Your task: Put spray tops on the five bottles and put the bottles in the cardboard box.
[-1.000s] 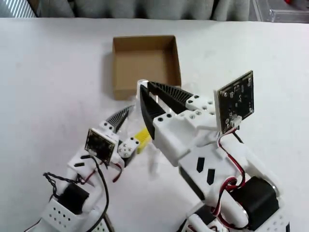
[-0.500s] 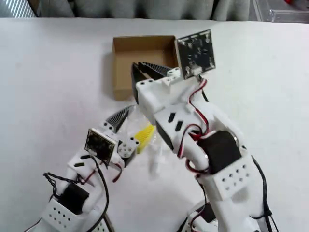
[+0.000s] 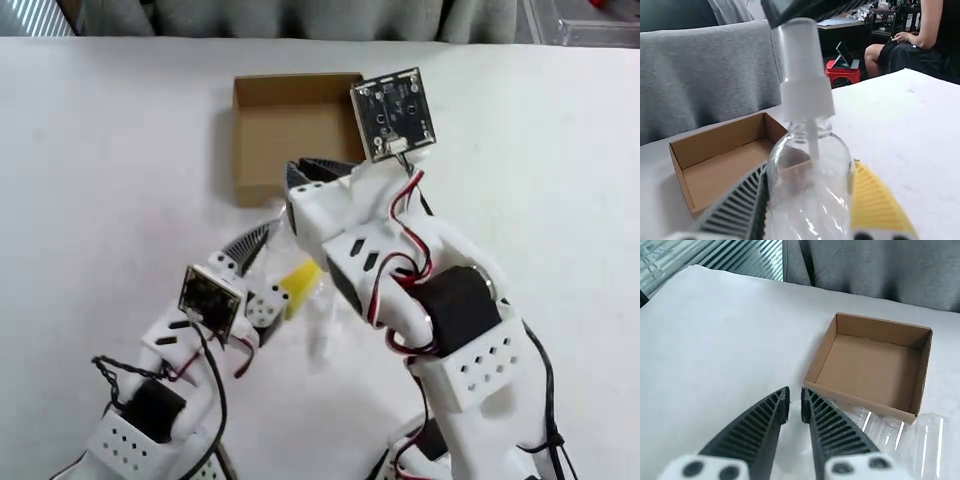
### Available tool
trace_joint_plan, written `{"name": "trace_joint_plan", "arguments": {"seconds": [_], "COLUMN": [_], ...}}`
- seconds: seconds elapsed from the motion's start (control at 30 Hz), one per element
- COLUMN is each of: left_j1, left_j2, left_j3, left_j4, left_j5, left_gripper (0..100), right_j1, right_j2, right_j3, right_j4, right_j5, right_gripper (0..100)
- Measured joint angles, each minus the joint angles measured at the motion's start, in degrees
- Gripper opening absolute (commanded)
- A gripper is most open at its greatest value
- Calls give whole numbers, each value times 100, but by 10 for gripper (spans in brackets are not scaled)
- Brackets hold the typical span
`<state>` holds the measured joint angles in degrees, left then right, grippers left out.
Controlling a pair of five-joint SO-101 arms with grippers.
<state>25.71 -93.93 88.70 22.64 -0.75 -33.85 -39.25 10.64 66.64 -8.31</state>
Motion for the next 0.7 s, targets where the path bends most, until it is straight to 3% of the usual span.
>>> {"name": "trace_joint_plan", "arguments": {"seconds": [0.7], "left_j1": [-18], "left_j2": [0], "left_j3": [62], "left_j4": [0], "left_j5": [0], "left_gripper": [20], "right_j1": [44], "right_j2": [-1064], "right_j3": [-62], "right_j4": [-123], "right_j5": [0], "right_gripper": [15]}}
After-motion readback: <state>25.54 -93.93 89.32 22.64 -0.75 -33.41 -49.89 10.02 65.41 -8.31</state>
